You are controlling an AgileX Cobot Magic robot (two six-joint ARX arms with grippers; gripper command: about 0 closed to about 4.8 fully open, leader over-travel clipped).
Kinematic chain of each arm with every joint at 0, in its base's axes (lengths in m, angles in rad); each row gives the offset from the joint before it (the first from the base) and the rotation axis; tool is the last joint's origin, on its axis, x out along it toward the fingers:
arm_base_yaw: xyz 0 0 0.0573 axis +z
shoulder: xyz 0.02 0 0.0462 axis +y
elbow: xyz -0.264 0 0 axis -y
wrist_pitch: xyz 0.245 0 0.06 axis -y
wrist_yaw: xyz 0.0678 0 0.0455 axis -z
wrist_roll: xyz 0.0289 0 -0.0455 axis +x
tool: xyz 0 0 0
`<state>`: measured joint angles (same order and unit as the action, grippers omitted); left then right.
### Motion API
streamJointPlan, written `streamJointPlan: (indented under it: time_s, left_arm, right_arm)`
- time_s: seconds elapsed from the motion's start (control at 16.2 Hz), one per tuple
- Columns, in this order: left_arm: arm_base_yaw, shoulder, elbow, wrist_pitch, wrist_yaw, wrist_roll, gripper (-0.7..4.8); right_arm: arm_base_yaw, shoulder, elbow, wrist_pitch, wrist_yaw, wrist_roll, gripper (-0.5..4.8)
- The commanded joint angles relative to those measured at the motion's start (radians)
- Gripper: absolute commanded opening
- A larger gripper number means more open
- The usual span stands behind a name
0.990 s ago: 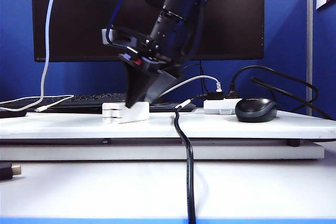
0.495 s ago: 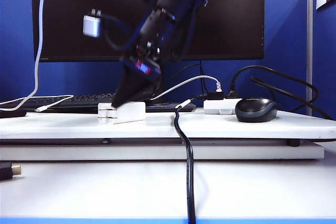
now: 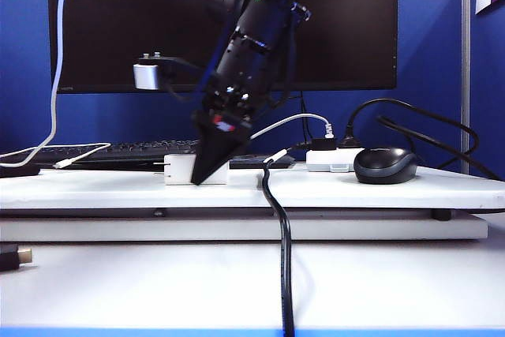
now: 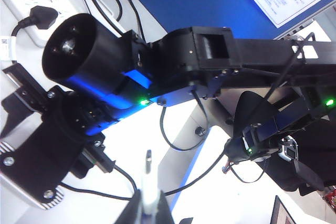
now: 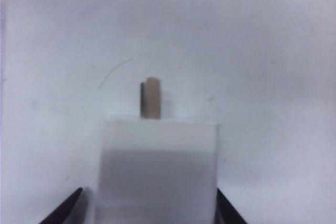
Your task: Pick up the Type-C charging cable and the charging base, insert one end of the Type-C charger into the corresponding slot on the base, and finally place the plugged-in charger back on the table.
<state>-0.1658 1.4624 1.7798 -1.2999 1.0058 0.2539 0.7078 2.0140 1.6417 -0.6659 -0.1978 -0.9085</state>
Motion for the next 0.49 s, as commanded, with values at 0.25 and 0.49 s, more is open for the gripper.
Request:
streamJointPlan:
  time_s: [0.25,0.49]
  left_arm:
    - [0.000,-0.005,0.002,-0.001,0.008,0.001,-0.06]
    - [0.000,-0.005,0.002,-0.004,0.008,0.001,-0.06]
  right_arm:
    - [0.005,-0.002,0.018,-0.014,-0.026,-0.008,3.10]
    - [0.005,0.023,0.018,-0.009,-0.017,0.023,1.09]
